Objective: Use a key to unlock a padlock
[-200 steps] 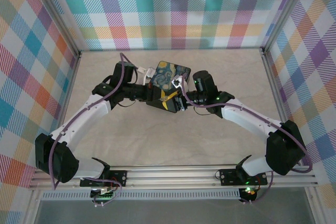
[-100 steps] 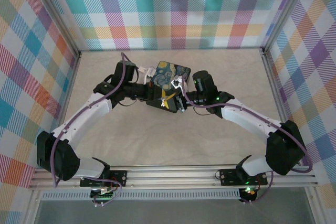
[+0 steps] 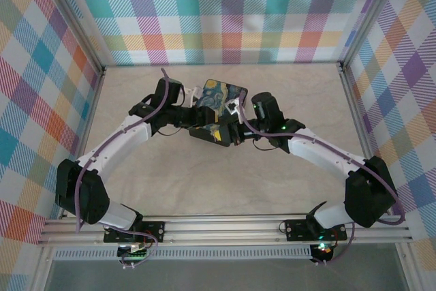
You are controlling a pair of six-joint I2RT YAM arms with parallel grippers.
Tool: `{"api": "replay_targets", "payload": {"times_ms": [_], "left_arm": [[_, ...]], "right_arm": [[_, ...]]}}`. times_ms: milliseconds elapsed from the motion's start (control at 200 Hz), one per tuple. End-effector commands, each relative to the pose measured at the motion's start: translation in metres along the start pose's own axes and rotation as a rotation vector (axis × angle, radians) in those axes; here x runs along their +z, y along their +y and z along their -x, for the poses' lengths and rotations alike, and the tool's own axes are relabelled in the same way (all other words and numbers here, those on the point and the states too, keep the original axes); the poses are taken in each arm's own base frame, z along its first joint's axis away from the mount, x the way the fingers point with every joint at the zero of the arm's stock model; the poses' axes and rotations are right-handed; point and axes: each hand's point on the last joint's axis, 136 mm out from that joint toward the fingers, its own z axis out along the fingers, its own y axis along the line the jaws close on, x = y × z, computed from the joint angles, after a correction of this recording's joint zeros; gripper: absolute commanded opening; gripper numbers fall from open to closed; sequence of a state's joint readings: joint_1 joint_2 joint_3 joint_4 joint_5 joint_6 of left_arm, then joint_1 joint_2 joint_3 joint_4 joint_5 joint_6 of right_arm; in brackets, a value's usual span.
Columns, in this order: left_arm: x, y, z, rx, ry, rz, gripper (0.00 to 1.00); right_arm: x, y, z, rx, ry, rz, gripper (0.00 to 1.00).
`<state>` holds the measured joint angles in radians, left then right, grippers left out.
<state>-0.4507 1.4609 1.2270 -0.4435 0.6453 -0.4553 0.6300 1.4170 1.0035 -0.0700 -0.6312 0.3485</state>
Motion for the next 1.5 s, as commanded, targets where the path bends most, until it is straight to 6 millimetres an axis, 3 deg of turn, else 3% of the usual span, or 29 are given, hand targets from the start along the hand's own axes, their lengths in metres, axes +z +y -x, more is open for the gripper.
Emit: {"api": "replay_targets", "payload": {"times_ms": [0, 90, 190, 345, 440, 625, 1035, 1175, 1495], "left_arm": [[-0.004, -0.005, 0.011, 0.001, -0.03, 0.016, 0.51], [-0.005, 0.005, 0.012, -0.027, -0.04, 0.047, 0.6], [-0.007, 0.017, 0.009, -0.072, -0.044, 0.086, 0.62], [0.004, 0.026, -0.003, -0.221, -0.048, 0.036, 0.54], [0.016, 0.021, -0.005, -0.273, -0.085, -0.027, 0.49], [0.034, 0.006, -0.01, -0.369, -0.124, -0.145, 0.47], [0.021, 0.011, -0.012, -0.443, -0.218, -0.157, 0.35], [0.018, 0.004, -0.009, -0.464, -0.238, -0.206, 0.33], [0.035, -0.004, -0.012, -0.468, -0.213, -0.223, 0.33]], "right_arm": [[-0.001, -0.001, -0.005, 0.063, 0.014, 0.027, 0.08], [-0.001, -0.007, -0.004, 0.107, 0.007, 0.018, 0.08], [-0.004, -0.021, 0.0, 0.192, -0.024, -0.005, 0.08], [-0.01, -0.046, 0.008, 0.369, -0.083, -0.045, 0.08], [-0.011, -0.052, 0.012, 0.427, -0.108, -0.063, 0.08], [-0.013, -0.058, 0.022, 0.517, -0.16, -0.079, 0.08], [-0.011, -0.067, 0.019, 0.568, -0.164, -0.104, 0.09], [-0.01, -0.068, 0.019, 0.592, -0.175, -0.098, 0.09], [-0.009, -0.064, 0.025, 0.621, -0.192, -0.058, 0.09]]}}
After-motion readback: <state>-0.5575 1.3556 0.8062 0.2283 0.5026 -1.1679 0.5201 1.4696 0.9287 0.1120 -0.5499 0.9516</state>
